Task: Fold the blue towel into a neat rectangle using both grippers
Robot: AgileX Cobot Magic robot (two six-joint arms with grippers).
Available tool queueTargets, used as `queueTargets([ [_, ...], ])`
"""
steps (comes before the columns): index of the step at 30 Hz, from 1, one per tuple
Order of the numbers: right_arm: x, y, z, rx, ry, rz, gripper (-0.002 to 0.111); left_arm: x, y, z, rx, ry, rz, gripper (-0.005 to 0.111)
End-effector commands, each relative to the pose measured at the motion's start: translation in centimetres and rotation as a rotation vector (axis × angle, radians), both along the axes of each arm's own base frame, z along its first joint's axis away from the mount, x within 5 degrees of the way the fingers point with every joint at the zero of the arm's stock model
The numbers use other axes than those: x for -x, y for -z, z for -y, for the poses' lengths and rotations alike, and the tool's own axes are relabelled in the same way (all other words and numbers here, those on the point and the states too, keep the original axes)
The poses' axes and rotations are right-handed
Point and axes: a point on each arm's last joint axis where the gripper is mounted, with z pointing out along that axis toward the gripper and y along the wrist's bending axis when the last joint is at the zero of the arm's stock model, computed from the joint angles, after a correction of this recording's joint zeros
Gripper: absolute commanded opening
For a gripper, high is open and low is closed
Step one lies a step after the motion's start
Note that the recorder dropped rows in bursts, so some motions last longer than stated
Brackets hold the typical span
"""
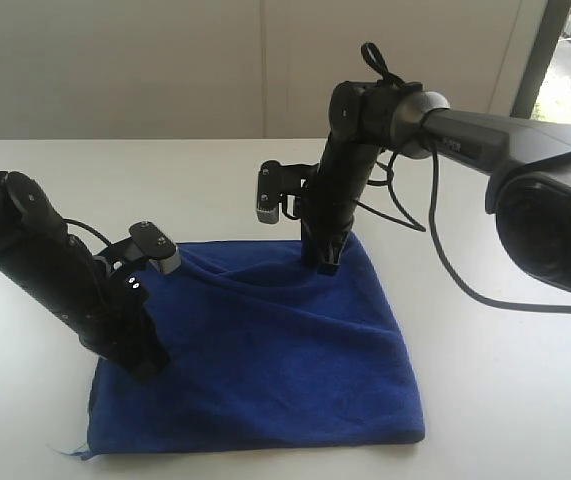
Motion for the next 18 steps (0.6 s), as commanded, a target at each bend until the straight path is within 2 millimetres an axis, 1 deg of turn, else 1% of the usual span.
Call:
queueTargets([
  [1,0.1,-0.4,-0.1,-0.003,-0.002,0.004,0.0,0.4,0.1,-0.1,-0.003,0.011,-0.02,0.0],
  [3,0.1,-1.0,-0.1,-0.007,-0.001,0.02,0.0,0.4,0.1,-0.1,-0.003,0.011,-0.02,0.0],
  [8,-0.2,-1.8,0.2,0.023,-0.009,0.069,0.0,0.4,0.1,-0.1,-0.003,0.011,-0.02,0.0],
  [18,-0.8,-2.0,0.6,0.056,0.031,0.13,0.0,0.5,0.1,0.0,-0.002,0.013,-0.025,0.0],
])
